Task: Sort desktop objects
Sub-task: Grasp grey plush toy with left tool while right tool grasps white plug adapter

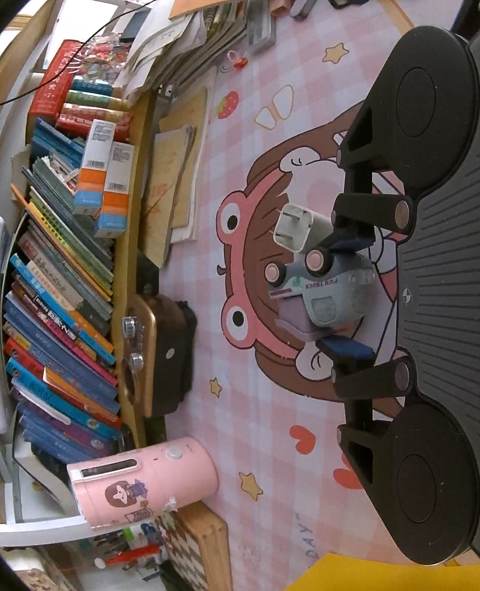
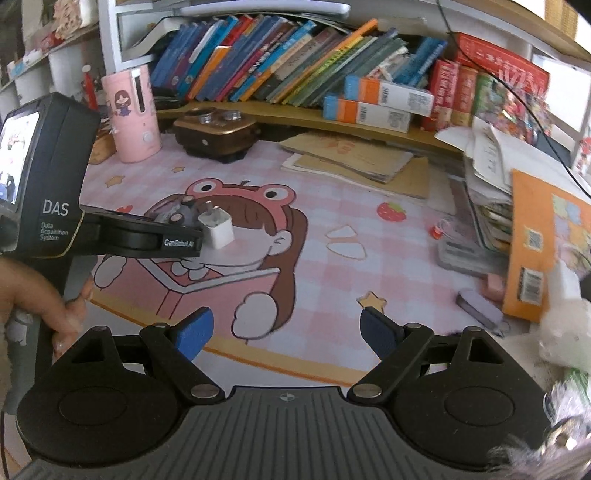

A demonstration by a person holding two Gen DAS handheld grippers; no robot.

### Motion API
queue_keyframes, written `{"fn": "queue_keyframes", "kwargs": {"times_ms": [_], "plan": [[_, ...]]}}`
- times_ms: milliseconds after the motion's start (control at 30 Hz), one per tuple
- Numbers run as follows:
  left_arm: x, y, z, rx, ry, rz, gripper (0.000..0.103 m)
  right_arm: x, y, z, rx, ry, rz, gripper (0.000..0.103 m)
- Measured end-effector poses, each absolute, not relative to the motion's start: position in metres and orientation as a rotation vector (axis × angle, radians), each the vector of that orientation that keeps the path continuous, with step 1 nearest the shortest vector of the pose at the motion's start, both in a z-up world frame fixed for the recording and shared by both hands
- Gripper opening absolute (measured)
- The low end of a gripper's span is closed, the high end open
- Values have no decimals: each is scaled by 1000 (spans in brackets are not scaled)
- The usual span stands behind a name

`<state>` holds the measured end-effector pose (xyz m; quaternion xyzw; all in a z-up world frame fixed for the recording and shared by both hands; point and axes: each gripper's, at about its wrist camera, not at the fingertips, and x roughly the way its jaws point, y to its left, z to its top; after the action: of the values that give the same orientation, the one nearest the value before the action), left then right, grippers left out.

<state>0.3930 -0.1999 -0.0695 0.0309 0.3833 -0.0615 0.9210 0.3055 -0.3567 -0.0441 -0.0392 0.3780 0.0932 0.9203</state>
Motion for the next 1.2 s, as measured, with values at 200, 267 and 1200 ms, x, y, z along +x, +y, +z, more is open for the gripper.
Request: {"fn": "queue_keyframes", "kwargs": {"times_ms": [200, 267, 1200], "plan": [[366, -166, -38, -47, 744, -123, 42, 327, -339, -51, -103, 745, 252, 83], [353, -154, -24, -94, 725, -121, 42, 337, -330, -53, -101, 744, 293, 80], [238, -116, 35, -345, 643, -95, 42, 357, -310, -54, -73, 648, 385, 29]]}}
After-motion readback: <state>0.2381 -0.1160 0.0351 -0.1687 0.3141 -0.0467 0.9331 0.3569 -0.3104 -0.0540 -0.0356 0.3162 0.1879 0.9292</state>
